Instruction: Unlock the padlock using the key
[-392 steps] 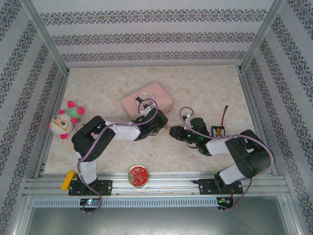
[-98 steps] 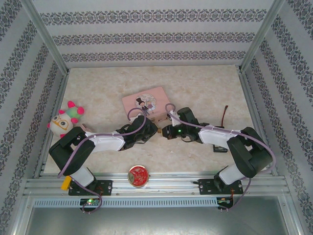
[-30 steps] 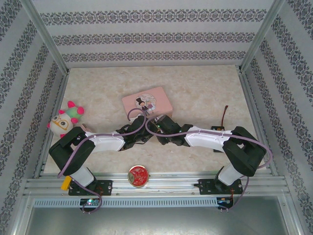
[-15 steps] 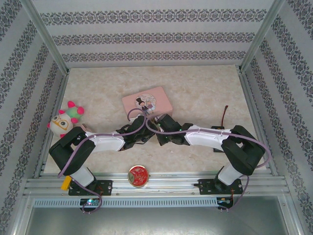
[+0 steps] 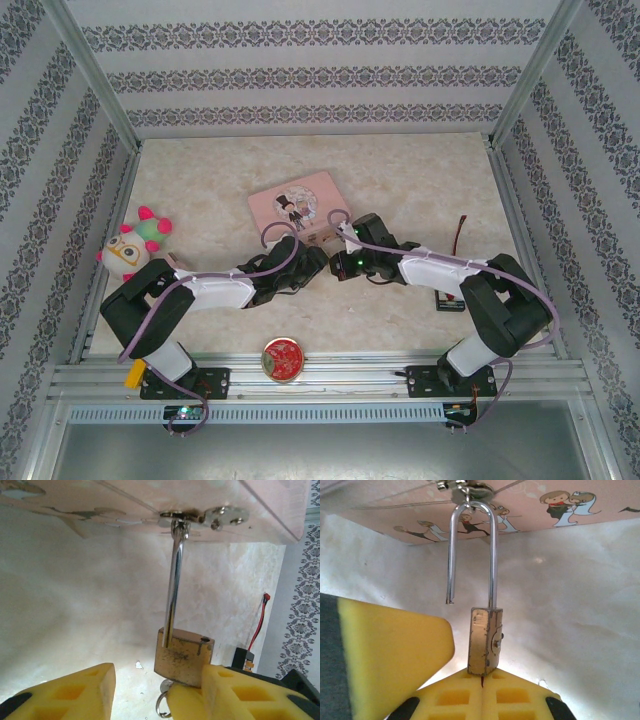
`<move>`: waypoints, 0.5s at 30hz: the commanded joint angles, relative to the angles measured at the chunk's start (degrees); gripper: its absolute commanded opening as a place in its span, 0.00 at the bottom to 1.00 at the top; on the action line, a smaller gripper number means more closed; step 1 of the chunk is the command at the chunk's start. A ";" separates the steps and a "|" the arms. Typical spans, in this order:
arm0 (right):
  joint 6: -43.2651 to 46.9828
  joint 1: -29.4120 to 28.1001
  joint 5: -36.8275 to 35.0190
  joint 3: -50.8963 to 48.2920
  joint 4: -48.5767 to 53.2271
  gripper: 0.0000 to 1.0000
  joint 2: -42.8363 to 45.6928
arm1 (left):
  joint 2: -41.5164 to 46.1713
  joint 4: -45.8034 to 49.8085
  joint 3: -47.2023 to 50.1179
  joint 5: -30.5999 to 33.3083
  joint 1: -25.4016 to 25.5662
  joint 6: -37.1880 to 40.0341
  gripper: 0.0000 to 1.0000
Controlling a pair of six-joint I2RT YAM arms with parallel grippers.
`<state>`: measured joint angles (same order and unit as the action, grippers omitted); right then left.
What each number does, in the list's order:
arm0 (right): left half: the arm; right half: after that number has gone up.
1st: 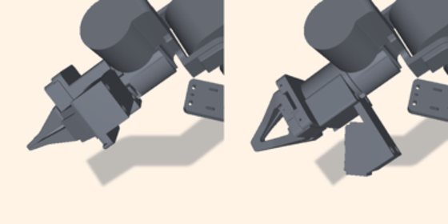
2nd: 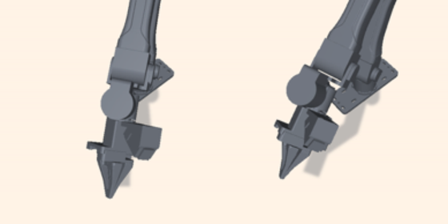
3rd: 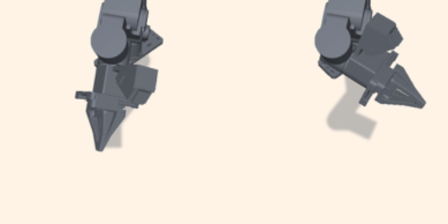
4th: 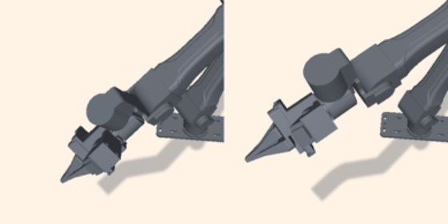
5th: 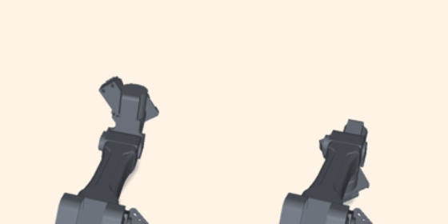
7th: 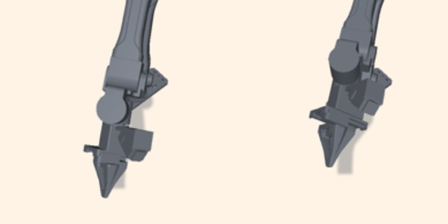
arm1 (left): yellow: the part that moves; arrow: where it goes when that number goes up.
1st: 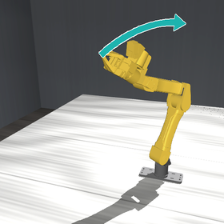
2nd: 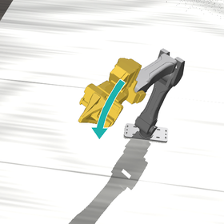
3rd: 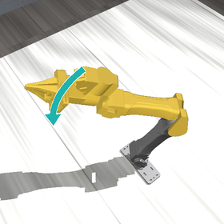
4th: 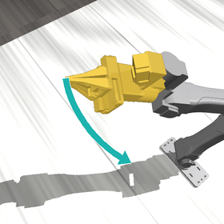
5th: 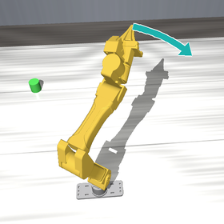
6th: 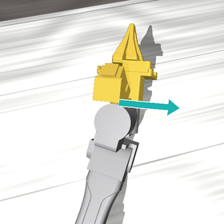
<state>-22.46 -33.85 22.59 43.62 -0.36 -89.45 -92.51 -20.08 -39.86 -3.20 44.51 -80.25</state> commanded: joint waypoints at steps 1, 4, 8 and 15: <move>-1.55 0.84 3.76 -0.64 -4.88 0.00 0.08 | 0.27 -1.19 -0.03 -0.05 -0.13 -0.42 0.54; -2.06 1.26 3.89 -0.48 -4.91 0.00 -0.07 | 0.09 -2.32 0.13 0.30 -0.13 -0.62 0.66; -2.85 1.41 3.26 -0.46 -4.82 0.00 -0.35 | 1.36 -0.93 0.01 1.47 -0.13 0.70 0.80; -3.77 1.41 0.85 -0.90 -4.83 0.00 -1.49 | 6.57 6.53 -0.43 5.72 0.12 4.44 1.00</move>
<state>-25.39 -33.10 24.91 43.31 -1.80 -90.24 -89.01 -17.96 -39.86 -0.62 44.51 -78.24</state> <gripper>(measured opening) 0.050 0.995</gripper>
